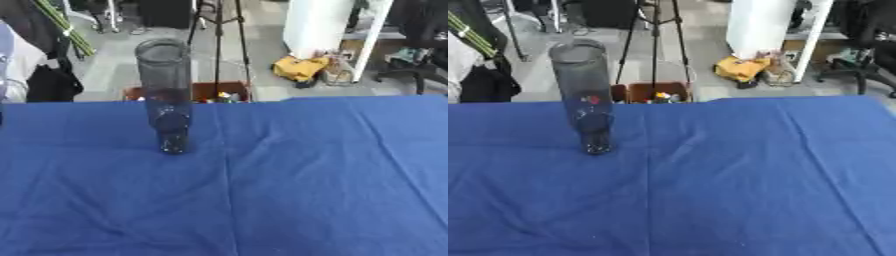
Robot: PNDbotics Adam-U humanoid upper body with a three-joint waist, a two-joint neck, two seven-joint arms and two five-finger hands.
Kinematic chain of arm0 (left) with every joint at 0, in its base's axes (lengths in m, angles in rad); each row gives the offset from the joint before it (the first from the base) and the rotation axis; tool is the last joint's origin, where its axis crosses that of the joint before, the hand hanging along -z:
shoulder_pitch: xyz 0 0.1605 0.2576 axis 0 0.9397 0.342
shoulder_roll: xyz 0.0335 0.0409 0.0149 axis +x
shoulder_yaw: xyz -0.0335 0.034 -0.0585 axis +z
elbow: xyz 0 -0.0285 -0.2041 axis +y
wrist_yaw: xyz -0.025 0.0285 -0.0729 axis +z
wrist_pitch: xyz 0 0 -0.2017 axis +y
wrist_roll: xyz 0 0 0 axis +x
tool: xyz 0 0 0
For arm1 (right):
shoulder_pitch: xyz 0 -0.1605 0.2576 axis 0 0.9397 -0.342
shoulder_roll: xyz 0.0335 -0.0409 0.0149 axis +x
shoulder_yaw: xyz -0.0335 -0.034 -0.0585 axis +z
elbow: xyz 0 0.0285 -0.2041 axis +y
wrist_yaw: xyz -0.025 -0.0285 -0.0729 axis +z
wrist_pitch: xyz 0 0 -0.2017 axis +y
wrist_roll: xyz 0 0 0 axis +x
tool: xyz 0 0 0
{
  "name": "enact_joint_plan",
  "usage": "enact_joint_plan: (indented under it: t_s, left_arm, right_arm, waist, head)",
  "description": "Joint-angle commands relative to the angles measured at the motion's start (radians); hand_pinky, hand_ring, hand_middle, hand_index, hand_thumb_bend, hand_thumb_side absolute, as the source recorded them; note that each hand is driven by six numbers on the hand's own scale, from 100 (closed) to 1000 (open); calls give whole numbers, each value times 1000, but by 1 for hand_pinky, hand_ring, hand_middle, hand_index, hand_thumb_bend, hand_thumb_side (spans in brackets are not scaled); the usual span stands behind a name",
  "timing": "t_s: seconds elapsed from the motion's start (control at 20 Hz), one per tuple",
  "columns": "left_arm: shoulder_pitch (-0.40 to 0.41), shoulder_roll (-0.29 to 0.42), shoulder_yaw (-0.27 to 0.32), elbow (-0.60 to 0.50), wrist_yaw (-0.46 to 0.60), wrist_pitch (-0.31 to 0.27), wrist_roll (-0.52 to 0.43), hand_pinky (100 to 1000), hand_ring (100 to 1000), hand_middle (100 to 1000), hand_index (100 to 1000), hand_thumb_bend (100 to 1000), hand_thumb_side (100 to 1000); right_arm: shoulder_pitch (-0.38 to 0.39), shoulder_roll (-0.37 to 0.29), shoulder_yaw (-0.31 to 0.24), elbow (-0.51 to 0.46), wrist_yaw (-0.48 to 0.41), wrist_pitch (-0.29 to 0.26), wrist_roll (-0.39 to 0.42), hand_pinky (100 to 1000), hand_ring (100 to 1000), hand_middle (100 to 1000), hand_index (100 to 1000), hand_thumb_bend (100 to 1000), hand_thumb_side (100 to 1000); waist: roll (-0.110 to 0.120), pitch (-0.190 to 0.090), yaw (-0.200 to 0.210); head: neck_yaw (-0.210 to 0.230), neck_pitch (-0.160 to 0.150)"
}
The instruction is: Arrange flowers into the vase.
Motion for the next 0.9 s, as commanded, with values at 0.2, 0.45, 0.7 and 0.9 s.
enact_joint_plan:
  t_s: [0.2,0.45,0.7,0.9]
  left_arm:
    - [-30,11,13,-6,1,-6,0,100,100,100,100,100,772]
    - [-47,3,13,2,-2,-10,3,100,100,100,100,100,772]
    - [-146,-44,24,74,-59,-65,1,100,100,100,100,100,768]
    - [-180,-58,23,148,-91,-109,-11,100,100,100,100,100,766]
  right_arm:
    - [-16,-37,-5,-14,-6,-3,1,756,828,804,846,100,818]
    - [-21,-40,-3,-14,-7,-5,1,756,827,804,846,100,819]
    - [-55,-47,8,-14,-5,-15,13,760,829,802,845,100,816]
    - [-58,-46,7,-14,-4,-15,13,760,829,801,845,100,816]
  waist:
    - [-8,-17,-1]
    - [-6,-12,-2]
    - [19,53,-36]
    - [20,58,-37]
  head:
    - [-2,-10]
    - [2,-12]
    - [79,-35]
    - [79,-39]
